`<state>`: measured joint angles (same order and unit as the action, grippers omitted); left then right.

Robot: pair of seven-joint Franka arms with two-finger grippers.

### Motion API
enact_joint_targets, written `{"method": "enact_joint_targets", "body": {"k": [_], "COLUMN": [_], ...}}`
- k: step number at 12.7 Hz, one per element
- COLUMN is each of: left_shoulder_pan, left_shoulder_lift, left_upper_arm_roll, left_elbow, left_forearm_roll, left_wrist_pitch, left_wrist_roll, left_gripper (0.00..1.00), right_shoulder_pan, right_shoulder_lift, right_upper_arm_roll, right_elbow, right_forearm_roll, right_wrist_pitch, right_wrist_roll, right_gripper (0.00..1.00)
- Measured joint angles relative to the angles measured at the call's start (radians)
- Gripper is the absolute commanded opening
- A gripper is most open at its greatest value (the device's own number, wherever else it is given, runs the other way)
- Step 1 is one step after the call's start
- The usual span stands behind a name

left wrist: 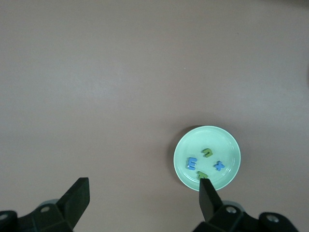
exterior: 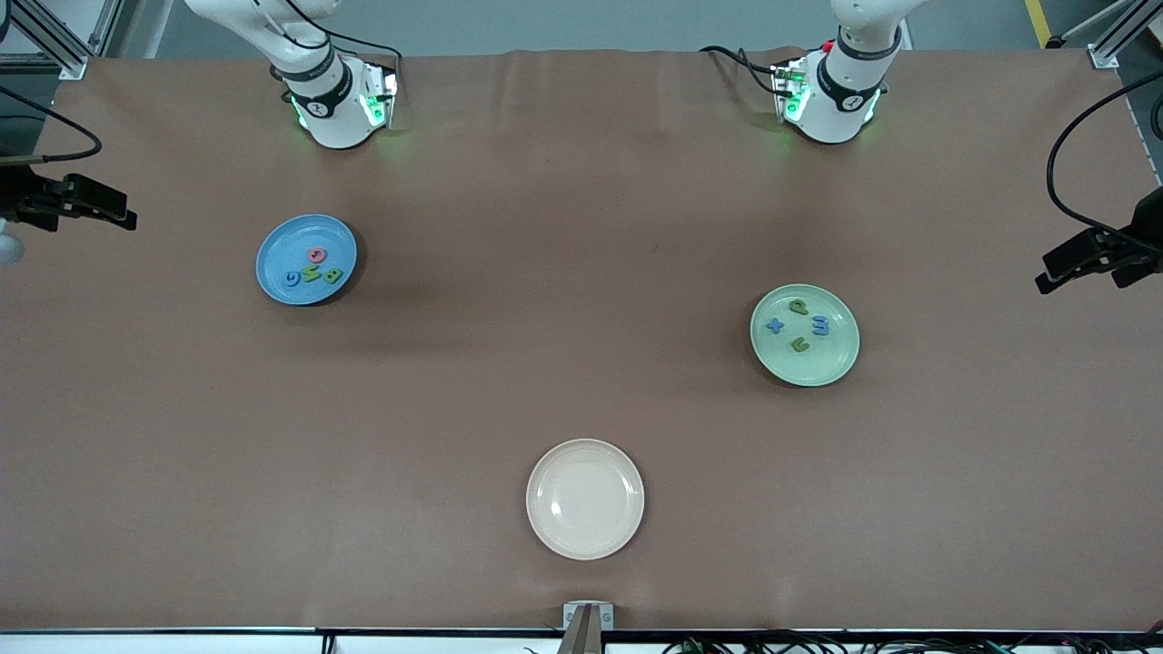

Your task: Sort uppercase to blue plate, lowercase to green plate

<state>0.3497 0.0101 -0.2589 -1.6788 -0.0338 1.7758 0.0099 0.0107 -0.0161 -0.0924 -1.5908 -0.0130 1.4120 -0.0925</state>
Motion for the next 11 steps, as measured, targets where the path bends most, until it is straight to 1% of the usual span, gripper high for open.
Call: {"method": "enact_joint_targets", "body": {"k": [2, 3, 4, 5, 11], "left_shoulder_pan": [-0.202, -0.280, -0.323, -0.338, -0.350], "left_shoulder_lift": [0.001, 0.001, 0.001, 0.001, 0.001], "left_upper_arm_roll": [0.200, 0.278, 0.322, 0.337, 0.356], "left_elbow": [0.000, 0.000, 0.000, 0.000, 0.001], "left_forearm_roll": [-0.001, -0.001, -0.001, -0.001, -0.001], "left_wrist_pitch": [0.000, 0.000, 0.000, 0.000, 0.000], "left_wrist_roll": [0.000, 0.000, 0.000, 0.000, 0.000], "left_gripper": [1.00, 1.00, 1.00, 1.00, 1.00], "right_shoulder_pan": [0.000, 0.000, 0.000, 0.000, 0.000], "right_shoulder_lift": [-0.042, -0.062, -0.077, -0.089, -0.121], "right_upper_arm_roll": [0.001, 0.001, 0.000, 0.000, 0.000], "right_elbow": [-0.045, -0.061, -0.070, -0.077, -0.080], "right_forearm_roll": [0.003, 0.011, 0.016, 0.019, 0.028], "right_wrist_pitch": [0.012, 0.013, 0.014, 0.016, 0.035], "right_wrist_roll": [0.000, 0.000, 0.000, 0.000, 0.000], "right_gripper": [1.00, 1.00, 1.00, 1.00, 1.00]}}
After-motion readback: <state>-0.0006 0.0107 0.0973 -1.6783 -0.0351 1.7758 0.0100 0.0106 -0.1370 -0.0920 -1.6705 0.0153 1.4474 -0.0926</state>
